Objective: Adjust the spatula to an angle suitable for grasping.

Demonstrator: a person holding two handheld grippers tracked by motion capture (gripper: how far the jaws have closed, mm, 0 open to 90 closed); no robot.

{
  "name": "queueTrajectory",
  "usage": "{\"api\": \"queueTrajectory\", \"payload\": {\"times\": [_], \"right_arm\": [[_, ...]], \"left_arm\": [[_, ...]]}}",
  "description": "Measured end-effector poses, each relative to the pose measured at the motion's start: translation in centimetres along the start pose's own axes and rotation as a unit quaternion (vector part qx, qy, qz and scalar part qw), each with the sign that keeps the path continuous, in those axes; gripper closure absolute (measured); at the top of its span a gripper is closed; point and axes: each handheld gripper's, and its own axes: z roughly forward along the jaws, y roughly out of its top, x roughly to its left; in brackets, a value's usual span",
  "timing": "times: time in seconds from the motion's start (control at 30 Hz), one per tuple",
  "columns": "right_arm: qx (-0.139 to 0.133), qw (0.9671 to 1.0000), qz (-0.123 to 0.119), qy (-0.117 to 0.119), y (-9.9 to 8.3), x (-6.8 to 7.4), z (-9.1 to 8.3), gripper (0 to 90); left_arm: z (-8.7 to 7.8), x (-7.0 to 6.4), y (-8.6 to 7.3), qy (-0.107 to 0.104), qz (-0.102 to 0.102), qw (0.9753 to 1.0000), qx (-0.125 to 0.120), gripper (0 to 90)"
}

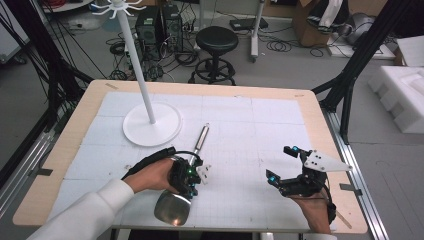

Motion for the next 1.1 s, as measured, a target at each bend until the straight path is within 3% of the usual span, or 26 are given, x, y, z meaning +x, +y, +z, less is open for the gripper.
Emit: {"api": "queueTrajectory", "payload": {"times": [0.1,0.37,1.1], "right_arm": [[0.001,1.0000,-0.001,0.002,0.0,0.0,0.0,0.3],[0.000,1.0000,-0.001,-0.001,0.0,0.0,-0.1,0.4],[0.006,1.0000,-0.002,-0.001,0.0,0.1,0.0,0.4]], "left_arm": [[-0.3,-0.1,-0.1,0.001,0.000,1.0000,-0.003,90.0],[-0.5,-0.3,-0.7,0.001,0.007,0.9999,0.015,90.0],[-2.5,-0.7,-5.0,0.024,-0.026,0.9992,0.018,90.0]]}}
